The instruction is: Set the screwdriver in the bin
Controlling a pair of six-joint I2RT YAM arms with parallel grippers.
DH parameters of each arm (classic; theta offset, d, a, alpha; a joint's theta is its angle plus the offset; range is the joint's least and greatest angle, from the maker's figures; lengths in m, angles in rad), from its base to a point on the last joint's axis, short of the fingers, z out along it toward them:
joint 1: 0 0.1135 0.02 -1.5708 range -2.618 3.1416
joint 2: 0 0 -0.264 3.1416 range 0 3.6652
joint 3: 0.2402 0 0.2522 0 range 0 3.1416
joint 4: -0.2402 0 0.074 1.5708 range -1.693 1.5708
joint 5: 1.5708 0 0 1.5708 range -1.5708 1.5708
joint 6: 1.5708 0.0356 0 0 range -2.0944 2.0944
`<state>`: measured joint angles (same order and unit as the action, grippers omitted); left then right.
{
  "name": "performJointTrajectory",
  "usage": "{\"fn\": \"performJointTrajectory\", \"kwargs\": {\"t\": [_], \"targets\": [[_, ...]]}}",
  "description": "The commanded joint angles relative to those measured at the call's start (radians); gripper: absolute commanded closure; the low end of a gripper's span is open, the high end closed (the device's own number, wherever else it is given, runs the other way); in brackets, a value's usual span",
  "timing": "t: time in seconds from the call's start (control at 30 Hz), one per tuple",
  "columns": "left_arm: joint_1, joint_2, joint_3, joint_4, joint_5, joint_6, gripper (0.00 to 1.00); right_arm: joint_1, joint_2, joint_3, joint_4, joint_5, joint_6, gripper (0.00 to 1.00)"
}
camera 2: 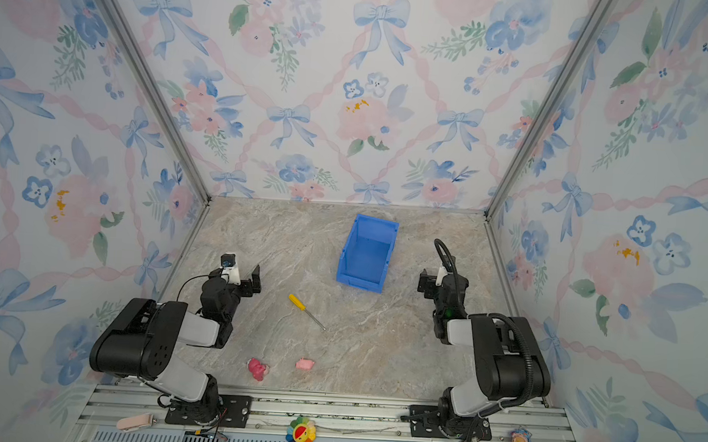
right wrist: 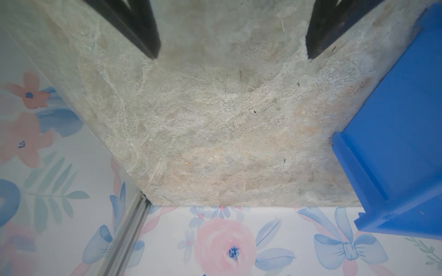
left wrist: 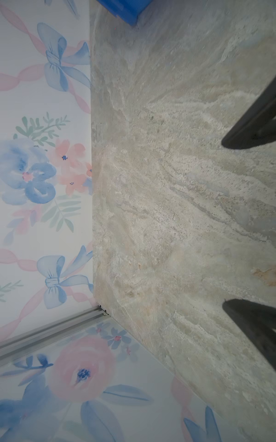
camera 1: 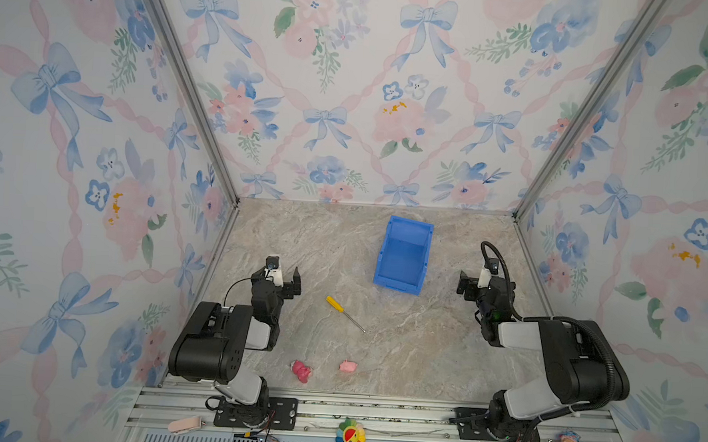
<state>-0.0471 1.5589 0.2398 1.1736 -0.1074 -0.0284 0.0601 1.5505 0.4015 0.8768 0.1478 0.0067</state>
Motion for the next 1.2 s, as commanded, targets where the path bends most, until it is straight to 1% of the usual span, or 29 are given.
{"fn": "performJointTrajectory", "kwargs": {"t": [0.0, 1.07, 1.17], "targets": [[-0.002, 0.001, 0.006, 0.014, -0.006, 0.016, 0.02, 0.003, -0.001, -0.007, 0.025, 0.013, -0.007, 0.03], [0.004, 0.001, 0.007, 0.014, 0.007, 0.012, 0.02, 0.001, -0.001, -0.006, 0.024, 0.009, -0.005, 0.03], [0.005, -0.013, 0.021, -0.012, -0.033, 0.005, 0.02, 0.001, -0.006, -0.011, 0.030, 0.003, -0.006, 0.03]]}}
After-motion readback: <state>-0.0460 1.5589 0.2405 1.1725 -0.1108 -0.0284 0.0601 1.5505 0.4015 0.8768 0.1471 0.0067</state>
